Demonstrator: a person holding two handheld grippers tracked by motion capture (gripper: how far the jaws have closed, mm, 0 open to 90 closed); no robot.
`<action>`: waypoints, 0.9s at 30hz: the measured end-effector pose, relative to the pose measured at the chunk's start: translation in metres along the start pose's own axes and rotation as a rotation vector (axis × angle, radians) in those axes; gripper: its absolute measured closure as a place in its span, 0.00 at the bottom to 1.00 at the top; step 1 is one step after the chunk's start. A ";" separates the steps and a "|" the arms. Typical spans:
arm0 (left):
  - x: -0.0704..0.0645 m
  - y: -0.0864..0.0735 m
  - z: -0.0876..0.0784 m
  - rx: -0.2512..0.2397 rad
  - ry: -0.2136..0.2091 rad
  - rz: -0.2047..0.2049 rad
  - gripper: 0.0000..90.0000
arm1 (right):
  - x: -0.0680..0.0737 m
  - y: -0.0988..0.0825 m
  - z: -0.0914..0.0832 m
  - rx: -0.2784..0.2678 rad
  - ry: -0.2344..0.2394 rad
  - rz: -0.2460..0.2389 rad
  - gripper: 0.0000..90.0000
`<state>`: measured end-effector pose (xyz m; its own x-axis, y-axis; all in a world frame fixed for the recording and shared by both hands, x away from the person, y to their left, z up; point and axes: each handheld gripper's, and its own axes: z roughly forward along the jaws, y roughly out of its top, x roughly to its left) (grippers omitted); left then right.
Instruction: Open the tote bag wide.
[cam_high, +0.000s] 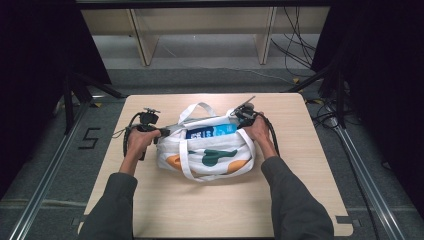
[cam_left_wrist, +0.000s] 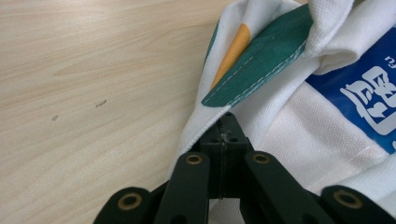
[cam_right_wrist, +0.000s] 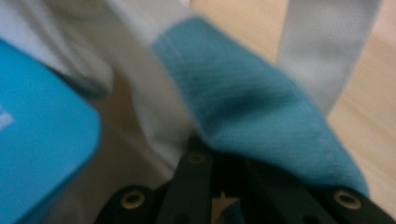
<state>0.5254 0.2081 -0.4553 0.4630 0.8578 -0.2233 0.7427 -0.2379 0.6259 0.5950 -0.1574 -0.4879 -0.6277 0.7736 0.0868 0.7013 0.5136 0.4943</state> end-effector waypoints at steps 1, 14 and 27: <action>-0.002 0.001 -0.001 0.007 0.014 0.008 1.00 | 0.001 0.000 -0.001 0.006 -0.002 -0.013 1.00; -0.075 0.035 -0.023 -0.075 -0.021 0.205 0.98 | 0.053 0.014 -0.100 -0.168 0.086 -0.183 1.00; -0.073 0.050 0.039 0.055 0.036 0.150 1.00 | 0.095 -0.071 -0.097 0.021 0.255 -0.393 1.00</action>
<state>0.5478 0.1160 -0.4363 0.5539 0.8262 -0.1026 0.6920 -0.3883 0.6086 0.4523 -0.1564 -0.4309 -0.9081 0.4046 0.1078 0.3992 0.7589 0.5145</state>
